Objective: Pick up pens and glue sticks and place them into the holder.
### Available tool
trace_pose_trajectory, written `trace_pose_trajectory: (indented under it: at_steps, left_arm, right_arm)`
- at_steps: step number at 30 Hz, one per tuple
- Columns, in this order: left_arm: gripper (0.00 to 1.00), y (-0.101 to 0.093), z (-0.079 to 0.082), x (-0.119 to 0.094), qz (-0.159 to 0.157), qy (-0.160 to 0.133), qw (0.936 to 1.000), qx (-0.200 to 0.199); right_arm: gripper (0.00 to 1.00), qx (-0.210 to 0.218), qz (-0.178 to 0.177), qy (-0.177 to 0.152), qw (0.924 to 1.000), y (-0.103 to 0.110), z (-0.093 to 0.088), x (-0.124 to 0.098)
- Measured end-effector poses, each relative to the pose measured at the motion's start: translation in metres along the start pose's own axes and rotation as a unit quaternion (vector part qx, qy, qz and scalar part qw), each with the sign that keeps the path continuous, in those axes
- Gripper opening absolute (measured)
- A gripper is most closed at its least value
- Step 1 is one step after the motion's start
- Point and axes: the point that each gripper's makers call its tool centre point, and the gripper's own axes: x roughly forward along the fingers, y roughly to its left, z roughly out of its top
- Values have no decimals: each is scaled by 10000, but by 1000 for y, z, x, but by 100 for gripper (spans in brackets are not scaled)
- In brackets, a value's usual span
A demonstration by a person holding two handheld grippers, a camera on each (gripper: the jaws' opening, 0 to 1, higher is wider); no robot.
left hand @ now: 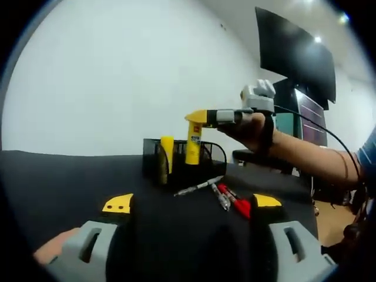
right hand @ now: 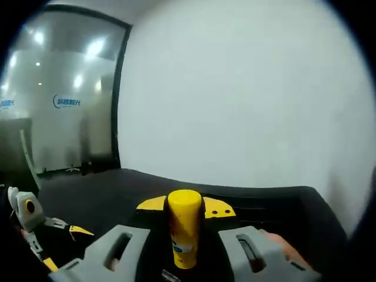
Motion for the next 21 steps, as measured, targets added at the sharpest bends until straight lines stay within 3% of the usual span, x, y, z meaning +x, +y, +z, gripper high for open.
trace_pose_trajectory:
  at_steps: [12, 21]
  left_arm:
    - [70, 3, -2, 0, 30, 40, 10000, -10]
    - [69, 5, -2, 0, 59, 47, 10000, -36]
  right_arm:
    - [18, -197, -169, -248, 9994, 1, -9, 11]
    - [18, -195, -157, -89, 9996, -2, -27, 14]
